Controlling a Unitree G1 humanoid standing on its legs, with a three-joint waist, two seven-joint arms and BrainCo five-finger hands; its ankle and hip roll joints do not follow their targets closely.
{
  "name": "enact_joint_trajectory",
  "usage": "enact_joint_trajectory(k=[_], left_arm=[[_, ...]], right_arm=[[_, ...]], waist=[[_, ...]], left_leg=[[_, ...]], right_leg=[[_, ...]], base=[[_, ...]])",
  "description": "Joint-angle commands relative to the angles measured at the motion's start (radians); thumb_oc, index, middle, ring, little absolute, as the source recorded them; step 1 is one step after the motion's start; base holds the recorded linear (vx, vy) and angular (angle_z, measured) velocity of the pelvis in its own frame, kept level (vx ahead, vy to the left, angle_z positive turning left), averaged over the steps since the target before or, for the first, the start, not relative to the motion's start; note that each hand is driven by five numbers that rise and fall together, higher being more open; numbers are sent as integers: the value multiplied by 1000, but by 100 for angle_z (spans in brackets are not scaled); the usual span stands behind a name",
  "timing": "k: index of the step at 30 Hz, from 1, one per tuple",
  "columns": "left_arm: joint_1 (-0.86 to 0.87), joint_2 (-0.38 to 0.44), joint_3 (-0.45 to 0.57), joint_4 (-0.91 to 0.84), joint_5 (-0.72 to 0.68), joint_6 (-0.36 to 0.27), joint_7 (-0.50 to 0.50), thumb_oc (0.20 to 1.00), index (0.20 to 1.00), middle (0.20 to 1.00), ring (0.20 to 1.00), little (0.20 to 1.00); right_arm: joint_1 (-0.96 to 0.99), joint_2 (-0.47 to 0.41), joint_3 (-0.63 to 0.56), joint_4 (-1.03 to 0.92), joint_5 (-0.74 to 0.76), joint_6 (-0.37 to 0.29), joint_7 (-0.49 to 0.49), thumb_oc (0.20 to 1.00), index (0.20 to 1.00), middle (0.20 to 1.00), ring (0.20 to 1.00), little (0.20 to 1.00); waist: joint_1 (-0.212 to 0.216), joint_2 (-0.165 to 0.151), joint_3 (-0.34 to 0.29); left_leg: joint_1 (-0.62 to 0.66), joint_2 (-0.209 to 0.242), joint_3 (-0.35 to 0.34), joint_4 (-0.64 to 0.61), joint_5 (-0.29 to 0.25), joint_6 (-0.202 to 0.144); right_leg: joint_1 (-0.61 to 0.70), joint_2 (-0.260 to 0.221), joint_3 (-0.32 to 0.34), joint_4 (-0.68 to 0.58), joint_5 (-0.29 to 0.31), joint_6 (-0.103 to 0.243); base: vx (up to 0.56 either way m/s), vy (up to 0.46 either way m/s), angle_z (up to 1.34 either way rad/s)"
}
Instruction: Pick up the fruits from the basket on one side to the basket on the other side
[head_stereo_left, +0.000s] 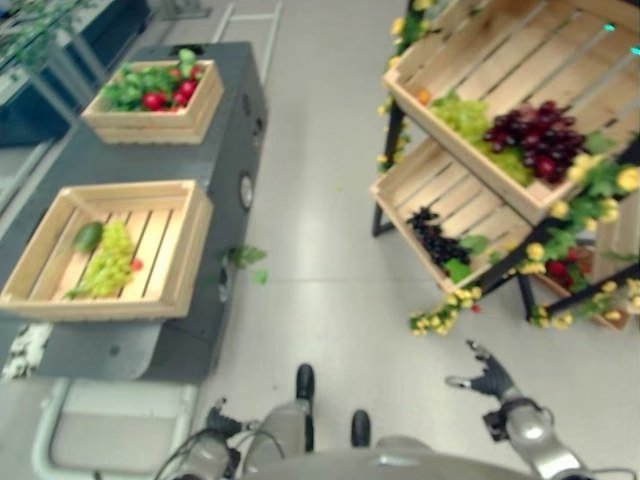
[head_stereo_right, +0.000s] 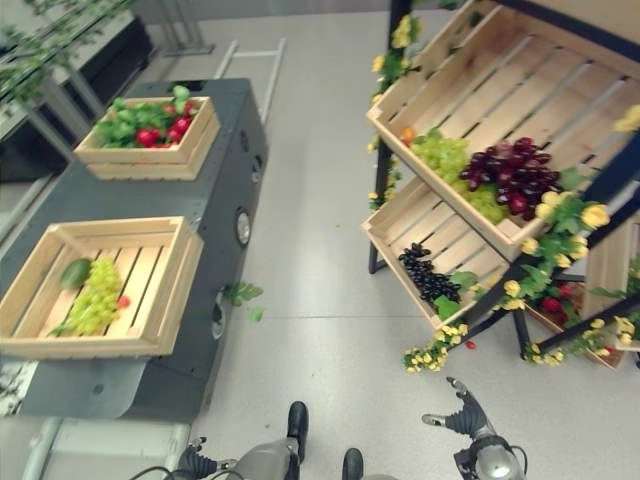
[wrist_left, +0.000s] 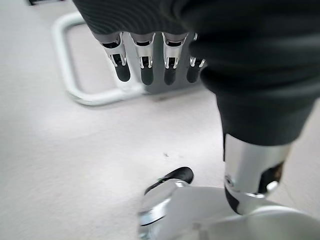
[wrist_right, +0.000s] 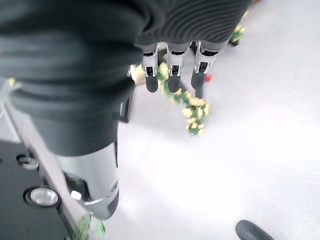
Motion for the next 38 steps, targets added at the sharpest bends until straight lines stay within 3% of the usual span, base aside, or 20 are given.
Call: enact_joint_trajectory(k=[1,4,5,6,8,10,11,12,13,19,21,22,23,24,25,27,31,32,34,38], left_arm=[[33,-77,5,5,-67,-19,-10,1000,1000,1000,1000,1000],[36,-77,35,-14,-126,-29,-33,1000,1000,1000,1000,1000],[36,-77,35,-14,-126,-29,-33,1000,1000,1000,1000,1000],[32,-78,49,-40,-173,-41,-47,1000,1000,1000,1000,1000],[22,-79,57,-61,-215,-57,-62,1000,1000,1000,1000,1000],[16,-80,53,-69,-229,-62,-60,1000,1000,1000,1000,1000],[-1,-83,61,-54,-258,-54,-70,1000,1000,1000,1000,1000],[-2,-83,61,-54,-258,-54,-70,1000,1000,1000,1000,1000],[-2,-81,62,-36,-253,-46,-93,1000,1000,1000,1000,1000],[17,-53,80,-25,-254,-40,-121,1000,1000,1000,1000,1000],[14,-27,86,-31,-271,-46,-145,1000,1000,1000,1000,1000],[14,-27,86,-31,-271,-46,-145,1000,1000,1000,1000,1000],[7,-19,85,-12,-271,-45,-150,1000,1000,1000,1000,1000],[7,-19,85,-11,-271,-45,-150,1000,1000,1000,1000,1000],[-4,-17,74,0,-277,-47,-155,1000,1000,1000,1000,1000],[-23,-11,55,17,-250,-43,-165,1000,1000,1000,1000,1000],[-26,-13,72,43,-260,-38,-169,1000,1000,1000,1000,1000],[-24,-12,76,55,-272,-33,-177,1000,1000,1000,1000,1000],[-25,-14,82,63,-279,-33,-180,1000,1000,1000,1000,1000],[-27,-27,93,84,-295,-28,-186,1000,1000,1000,1000,1000]], right_arm=[[-14,-24,-29,-5,-10,-17,-28,1000,1000,1000,1000,1000],[-17,-3,-37,32,3,-17,-32,1000,1000,1000,1000,1000],[-18,-3,-37,32,3,-17,-32,1000,1000,1000,1000,1000],[-17,12,-47,64,13,-14,-38,1000,1000,1000,1000,1000],[-15,31,-56,107,27,-11,-47,1000,1000,1000,1000,1000],[-19,46,-61,145,38,-10,-54,1000,1000,1000,1000,1000],[-28,68,-68,202,60,-5,-62,1000,1000,1000,1000,1000],[-29,68,-68,202,60,-5,-62,1000,1000,1000,1000,1000],[-43,80,-74,254,74,5,-59,1000,1000,1000,1000,1000],[-68,125,-66,354,95,20,-44,1000,1000,1000,1000,1000],[-85,141,-73,390,108,23,-36,1000,1000,1000,1000,1000],[-85,141,-73,390,108,23,-36,1000,1000,1000,1000,1000],[-94,152,-78,434,122,25,-32,1000,1000,1000,1000,1000],[-94,153,-78,434,122,25,-32,1000,1000,1000,1000,1000],[-94,158,-89,454,147,22,-29,1000,1000,1000,1000,1000],[-79,159,-102,488,181,18,-18,1000,1000,1000,1000,1000],[-76,165,-95,529,177,28,-11,1000,1000,1000,1000,1000],[-70,168,-95,547,177,30,-6,1000,1000,1000,1000,1000],[-72,170,-94,562,174,37,-4,1000,1000,1000,1000,1000],[-84,166,-70,583,137,50,10,1000,1000,1000,1000,1000]], waist=[[23,-2,-33],[12,-13,-55],[11,-13,-56],[-1,-10,-67],[-13,4,-78],[-24,10,-87],[-26,17,-93],[-27,16,-93],[-31,10,-98],[-10,-9,-113],[-18,-19,-96],[-19,-20,-97],[-31,-8,-86],[-31,-8,-87],[-44,-5,-88],[-62,-8,-99],[-44,-10,-122],[-40,-13,-147],[-23,-26,-161],[-16,-20,-171]], left_leg=[[12,-39,-59,63,-68,77],[85,-92,-27,113,-178,105],[84,-92,-28,113,-177,105],[143,-101,12,138,-238,107],[207,-85,48,119,-276,102],[232,-77,62,99,-281,99],[254,-71,79,39,-270,106],[254,-71,79,38,-270,106],[269,-67,89,-3,-283,124],[308,-69,48,-133,-248,150],[295,-70,11,-176,-207,162],[294,-70,10,-176,-206,162],[287,-61,-31,-188,-187,170],[286,-61,-31,-188,-186,170],[265,-68,-85,-187,-165,174],[235,-89,-152,-176,-140,181],[218,-81,-170,-179,-122,177],[207,-85,-182,-188,-108,173],[198,-89,-174,-194,-106,168],[203,-77,-151,-202,-102,157]], right_leg=[[-93,-6,29,28,-62,130],[-122,-35,-49,44,-57,129],[-123,-36,-49,44,-57,129],[-144,-53,-120,55,-56,125],[-160,-60,-194,68,-62,120],[-170,-66,-241,74,-66,116],[-189,-81,-303,89,-49,121],[-189,-81,-303,89,-49,121],[-199,-98,-333,101,-21,137],[-240,-99,-311,121,14,163],[-297,-92,-178,168,34,203],[-298,-92,-179,169,34,203],[-327,-55,-13,215,22,226],[-328,-55,-13,215,22,226],[-320,-11,138,229,1,230],[-260,47,299,257,-62,213],[-222,40,301,271,-93,195],[-192,69,319,254,-120,177],[-155,49,289,188,-117,172],[-128,25,305,96,-78,174]], base=[[-246,-41,21],[-151,-30,51],[-167,-25,118],[-140,-14,106],[-178,-13,141],[-133,16,201],[-99,29,117],[-151,48,107],[-50,19,81],[-63,88,60],[-119,82,37],[-106,78,38],[-65,63,54],[-124,119,58],[-74,97,36],[-67,77,80],[-33,-33,77],[0,0,0],[-68,-82,8],[-45,-100,-4]])
